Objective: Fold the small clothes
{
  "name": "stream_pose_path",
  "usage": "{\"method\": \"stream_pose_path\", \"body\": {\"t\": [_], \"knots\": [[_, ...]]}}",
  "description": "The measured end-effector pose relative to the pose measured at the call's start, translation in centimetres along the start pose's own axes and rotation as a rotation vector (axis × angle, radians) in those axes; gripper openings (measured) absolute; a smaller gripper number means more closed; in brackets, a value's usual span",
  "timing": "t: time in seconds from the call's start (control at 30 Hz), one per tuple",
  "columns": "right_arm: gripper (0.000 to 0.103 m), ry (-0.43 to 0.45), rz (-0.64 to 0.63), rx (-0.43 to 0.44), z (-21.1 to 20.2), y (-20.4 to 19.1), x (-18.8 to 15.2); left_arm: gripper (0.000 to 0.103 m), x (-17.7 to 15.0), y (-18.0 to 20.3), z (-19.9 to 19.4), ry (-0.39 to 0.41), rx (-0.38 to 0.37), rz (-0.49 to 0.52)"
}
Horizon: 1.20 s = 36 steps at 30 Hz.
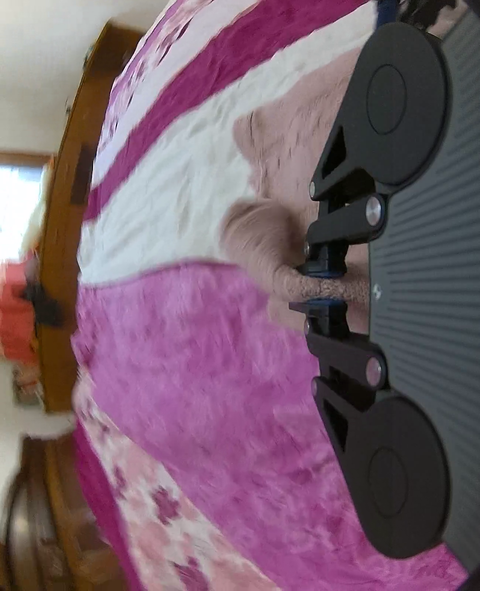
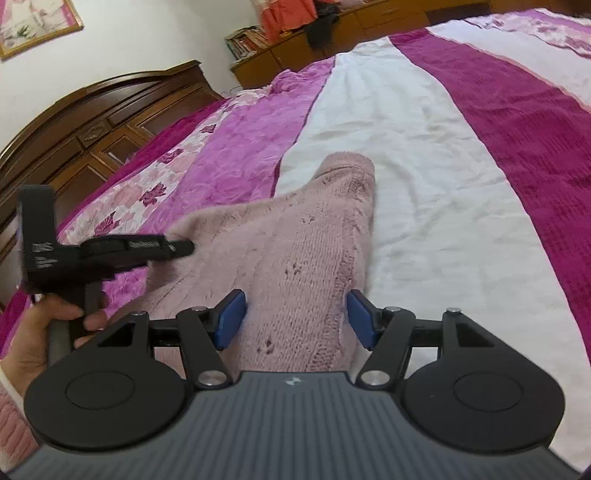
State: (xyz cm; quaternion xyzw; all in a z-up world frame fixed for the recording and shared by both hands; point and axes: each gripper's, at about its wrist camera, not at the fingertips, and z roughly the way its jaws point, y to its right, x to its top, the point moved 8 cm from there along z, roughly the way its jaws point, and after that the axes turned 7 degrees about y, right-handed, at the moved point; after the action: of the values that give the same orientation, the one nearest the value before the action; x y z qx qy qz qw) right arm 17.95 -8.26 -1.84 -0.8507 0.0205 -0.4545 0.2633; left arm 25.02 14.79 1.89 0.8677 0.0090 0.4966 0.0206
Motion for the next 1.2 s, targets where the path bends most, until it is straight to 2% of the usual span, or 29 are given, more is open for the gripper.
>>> {"method": "stream_pose_path", "body": {"t": [0.13,0.23,0.3,0.37,0.4,0.47,0.53,0.7,0.83,1.0,1.07,1.13,1.2], "knots": [[0.072,-0.005,-0.022,0.000,0.1,-0.2,-0.2,0.014,-1.7,-1.5,1.7,-0.061,0.011,-0.033],[0.073,-0.011,-0.021,0.006,0.1,-0.1,-0.3,0.016,-2.0,-1.5,1.6,-0.056,0.008,-0.032],[0.073,-0.015,-0.022,0.011,0.1,-0.1,-0.2,0.020,-1.9,-1.7,1.3,-0.064,0.003,-0.051],[0.073,-0.018,-0.015,0.018,0.0,0.1,-0.1,0.037,-2.0,-2.1,0.8,-0.078,0.011,-0.074],[0.074,-0.019,-0.009,0.023,0.0,0.2,-0.1,0.041,-2.1,-2.3,0.5,-0.085,0.016,-0.084],[0.074,-0.020,0.009,0.032,0.0,0.6,0.1,0.058,-2.3,-2.7,-0.1,-0.100,0.004,-0.114],[0.076,-0.024,0.047,0.036,0.1,1.1,0.2,0.063,-3.0,-3.1,-0.7,-0.132,-0.032,-0.159],[0.080,-0.070,0.136,0.060,1.1,2.3,-0.2,0.064,-4.4,-3.5,-2.6,-0.170,-0.084,-0.229],[0.082,-0.109,0.198,0.090,2.3,2.7,-0.7,0.076,-5.2,-3.8,-3.4,-0.216,-0.045,-0.226],[0.083,-0.126,0.188,0.124,3.4,2.2,-1.0,0.077,-5.8,-4.1,-3.8,-0.242,-0.058,-0.276],[0.083,-0.129,0.188,0.137,3.9,2.1,-1.2,0.077,-6.3,-4.3,-3.5,-0.267,-0.089,-0.331],[0.083,-0.131,0.211,0.155,4.4,2.1,-1.4,0.077,-6.8,-4.3,-3.2,-0.302,-0.148,-0.429],[0.083,-0.127,0.229,0.159,4.8,2.1,-1.4,0.077,-7.2,-4.0,-3.1,-0.318,-0.205,-0.487]]}}
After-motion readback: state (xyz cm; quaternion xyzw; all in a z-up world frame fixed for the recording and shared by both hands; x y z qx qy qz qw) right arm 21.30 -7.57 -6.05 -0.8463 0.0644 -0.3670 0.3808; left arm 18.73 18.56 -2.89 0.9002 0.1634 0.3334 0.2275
